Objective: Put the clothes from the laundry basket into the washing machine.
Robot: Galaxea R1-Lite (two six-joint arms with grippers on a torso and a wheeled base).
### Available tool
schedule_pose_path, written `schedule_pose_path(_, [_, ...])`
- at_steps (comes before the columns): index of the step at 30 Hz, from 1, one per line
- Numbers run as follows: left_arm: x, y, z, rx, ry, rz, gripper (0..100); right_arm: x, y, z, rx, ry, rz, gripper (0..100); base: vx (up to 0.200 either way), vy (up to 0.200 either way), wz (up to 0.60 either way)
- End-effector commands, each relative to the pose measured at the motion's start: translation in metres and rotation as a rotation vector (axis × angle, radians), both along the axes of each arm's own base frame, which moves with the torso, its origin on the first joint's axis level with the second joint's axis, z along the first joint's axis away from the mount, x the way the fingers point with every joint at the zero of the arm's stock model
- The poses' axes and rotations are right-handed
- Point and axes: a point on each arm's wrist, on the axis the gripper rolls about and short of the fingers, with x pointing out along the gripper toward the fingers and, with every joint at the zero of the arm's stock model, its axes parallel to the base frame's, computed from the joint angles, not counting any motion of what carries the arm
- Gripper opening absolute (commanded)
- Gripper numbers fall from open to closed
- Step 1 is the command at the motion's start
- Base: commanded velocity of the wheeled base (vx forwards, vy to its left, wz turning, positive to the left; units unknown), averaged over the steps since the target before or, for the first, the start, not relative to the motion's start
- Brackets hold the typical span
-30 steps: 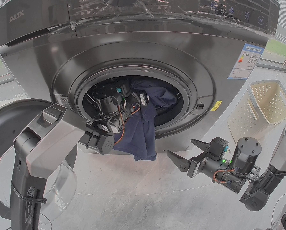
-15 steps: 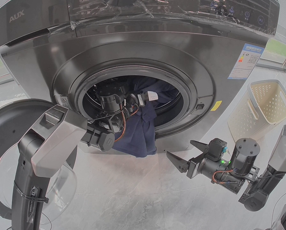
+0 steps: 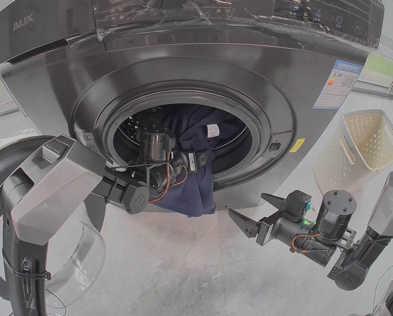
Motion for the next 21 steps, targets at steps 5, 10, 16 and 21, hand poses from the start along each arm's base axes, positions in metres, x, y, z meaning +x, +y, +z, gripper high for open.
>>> schedule_pose_path(5, [-0.006, 0.004, -0.006, 0.073, 0.057, -0.008, 100, 0.0, 0.001, -0.001, -0.002, 0.002, 0.003, 100, 0.0, 0.0, 0.0])
schedule_pose_path(10, [-0.002, 0.005, -0.014, 0.091, 0.066, -0.01, 0, -0.001, 0.002, -0.001, -0.001, 0.001, 0.006, 100, 0.0, 0.0, 0.0])
schedule_pose_path(16, [-0.001, 0.002, -0.014, 0.085, 0.055, -0.019, 0, 0.0, 0.002, -0.001, -0.001, 0.001, 0.006, 100, 0.0, 0.0, 0.0])
schedule_pose_path(21, [0.01, -0.006, 0.006, 0.012, -0.02, -0.019, 0, 0.0, 0.002, -0.001, -0.001, 0.001, 0.006, 100, 0.0, 0.0, 0.0])
